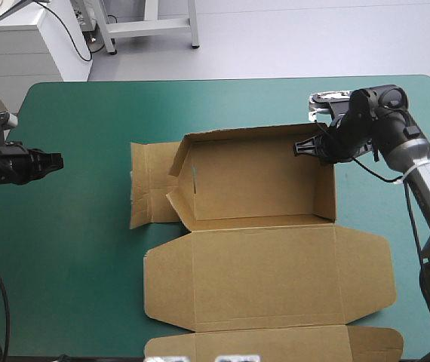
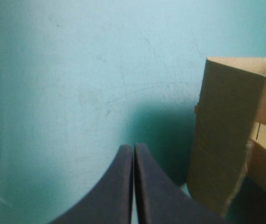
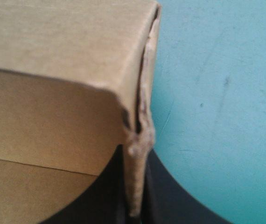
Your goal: Fold the box
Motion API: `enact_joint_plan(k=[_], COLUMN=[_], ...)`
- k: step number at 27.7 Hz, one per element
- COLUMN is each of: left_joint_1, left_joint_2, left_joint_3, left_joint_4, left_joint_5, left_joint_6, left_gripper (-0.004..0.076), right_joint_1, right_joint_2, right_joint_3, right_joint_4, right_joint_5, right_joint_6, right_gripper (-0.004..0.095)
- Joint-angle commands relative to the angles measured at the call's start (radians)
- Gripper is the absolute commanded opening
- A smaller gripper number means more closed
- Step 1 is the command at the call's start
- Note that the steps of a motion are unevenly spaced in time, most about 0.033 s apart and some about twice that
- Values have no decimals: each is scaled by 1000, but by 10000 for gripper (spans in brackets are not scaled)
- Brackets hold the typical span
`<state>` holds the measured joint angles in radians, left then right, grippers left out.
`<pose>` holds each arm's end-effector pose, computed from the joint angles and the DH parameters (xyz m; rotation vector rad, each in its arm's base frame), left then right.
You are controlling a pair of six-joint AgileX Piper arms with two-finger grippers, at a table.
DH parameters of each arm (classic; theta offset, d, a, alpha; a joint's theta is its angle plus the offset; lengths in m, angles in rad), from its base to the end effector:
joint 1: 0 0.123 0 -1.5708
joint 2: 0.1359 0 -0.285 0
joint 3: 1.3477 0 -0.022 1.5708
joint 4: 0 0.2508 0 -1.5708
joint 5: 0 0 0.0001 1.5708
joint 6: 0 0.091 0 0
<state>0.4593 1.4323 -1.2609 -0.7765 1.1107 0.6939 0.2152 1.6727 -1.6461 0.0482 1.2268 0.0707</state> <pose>0.2820 0.0757 0.3474 0.0139 2.3771 -0.5492 0.3429 0.0792 0.3535 -0.1886 2.7378 0.1463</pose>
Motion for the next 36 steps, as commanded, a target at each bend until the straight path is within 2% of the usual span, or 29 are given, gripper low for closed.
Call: enact_joint_plan(k=[1, 5, 7, 11, 19, 21, 24, 30, 32, 36], left_joint_1=[1, 1, 1, 1, 1, 1, 1, 1, 1, 1], left_joint_2=[-34, -34, -34, -34, -34, -34, -34, -34, -33, -33], left_joint_3=[-23, -23, -23, -23, -23, -23, -23, -23, -23, -23], left_joint_4=[-67, -69, -73, -79, -79, -65, -56, -52, -50, -50], left_joint_5=[-18, -18, -28, -53, -53, -53, -53, -53, -60, -60], left_joint_6=[4, 4, 4, 4, 17, 17, 17, 17, 17, 17], left_gripper=[-8, -8, -8, -8, -8, -8, -8, -8, -8, -8], right_joint_1=[-4, -4, -10, -22, -23, -23, -23, -23, -23, -23], right_joint_2=[-12, 99, 140, 180, 213, 213, 213, 213, 211, 204], right_joint_3=[-43, -44, -46, -96, -181, -181, -183, -184, -202, -269], right_joint_4=[18, 7, 7, 11, 16, 16, 16, 2, -7, -8], right_joint_5=[18, 12, -30, -54, -61, -71, -78, -80, -57, 20], right_joint_6=[2, 10, 40, 75, 49, 49, 49, 56, 66, 57], right_gripper=[-13, -14, -14, -15, 0, 54, 199, 570, 609, 606])
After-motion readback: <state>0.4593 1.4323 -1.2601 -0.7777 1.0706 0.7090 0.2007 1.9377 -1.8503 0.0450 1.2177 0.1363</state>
